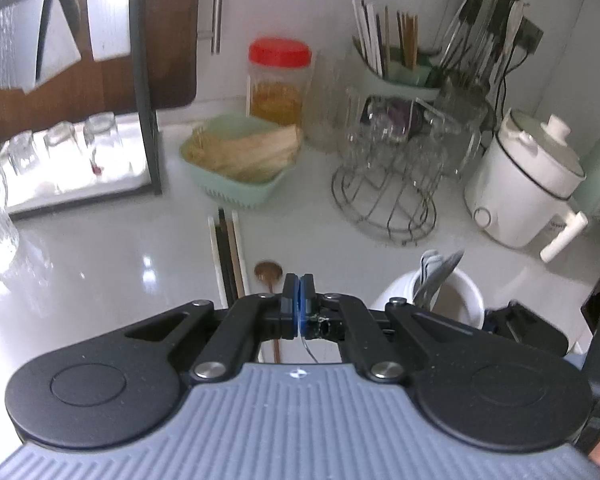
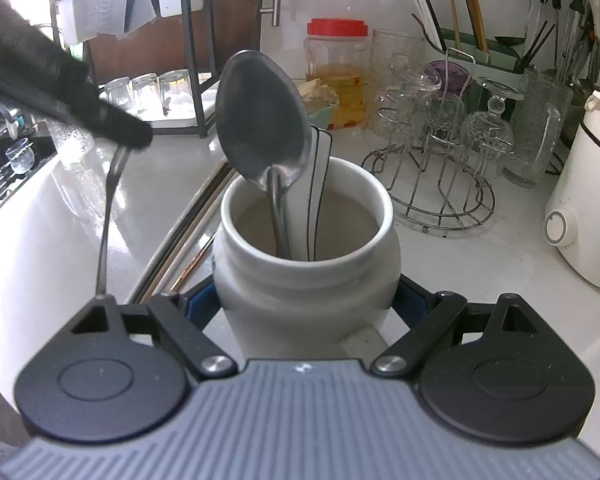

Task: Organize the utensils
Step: 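Lift the thin silver utensil with the left tool over the white jar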

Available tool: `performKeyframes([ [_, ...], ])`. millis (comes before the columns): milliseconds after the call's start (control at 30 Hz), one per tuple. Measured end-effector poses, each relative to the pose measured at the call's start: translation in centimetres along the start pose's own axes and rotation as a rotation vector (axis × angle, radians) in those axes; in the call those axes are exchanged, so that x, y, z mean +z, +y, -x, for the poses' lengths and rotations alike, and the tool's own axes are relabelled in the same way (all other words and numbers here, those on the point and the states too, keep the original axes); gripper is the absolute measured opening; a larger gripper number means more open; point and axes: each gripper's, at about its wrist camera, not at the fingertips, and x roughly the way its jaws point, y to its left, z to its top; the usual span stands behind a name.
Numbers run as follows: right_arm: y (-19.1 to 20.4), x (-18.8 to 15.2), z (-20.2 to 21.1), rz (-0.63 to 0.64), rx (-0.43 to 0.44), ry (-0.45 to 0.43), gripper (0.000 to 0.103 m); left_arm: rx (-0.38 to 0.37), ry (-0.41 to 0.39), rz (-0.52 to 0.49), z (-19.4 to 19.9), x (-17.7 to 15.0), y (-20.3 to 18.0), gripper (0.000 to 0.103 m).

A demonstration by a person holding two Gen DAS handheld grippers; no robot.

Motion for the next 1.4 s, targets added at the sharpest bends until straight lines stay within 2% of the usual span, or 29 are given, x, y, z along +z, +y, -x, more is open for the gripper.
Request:
performKeyframes([
  [267, -0.1, 0.3, -0.3, 0.026, 0.028, 0.008, 0.091, 0.013, -0.068, -0.026, 0.7, 1.8, -0.9, 0.001],
  [633, 0.0, 0.4, -0.3, 0.035, 0.040, 0.014, 0.091, 0.050, -0.112, -0.038, 0.8, 5.0, 0.3, 0.001],
  [867, 0.2, 0.7, -0.6, 0.049, 0.059, 0.019, 0.091, 0.028, -0.164, -0.056, 1.5, 7.1, -0.7, 0.001],
  [1167, 1.0, 1.1, -1.1, 0.068, 0.081, 0.016, 0.091, -0.017, -0.239, -0.132, 2.9, 10.0, -3.0, 0.001],
  [1400, 1.2, 1.1, -1.1, 0.066, 0.080, 0.013, 0.091, -0.051, -0.262, -0.160, 3.1, 10.6, -4.2, 0.001],
])
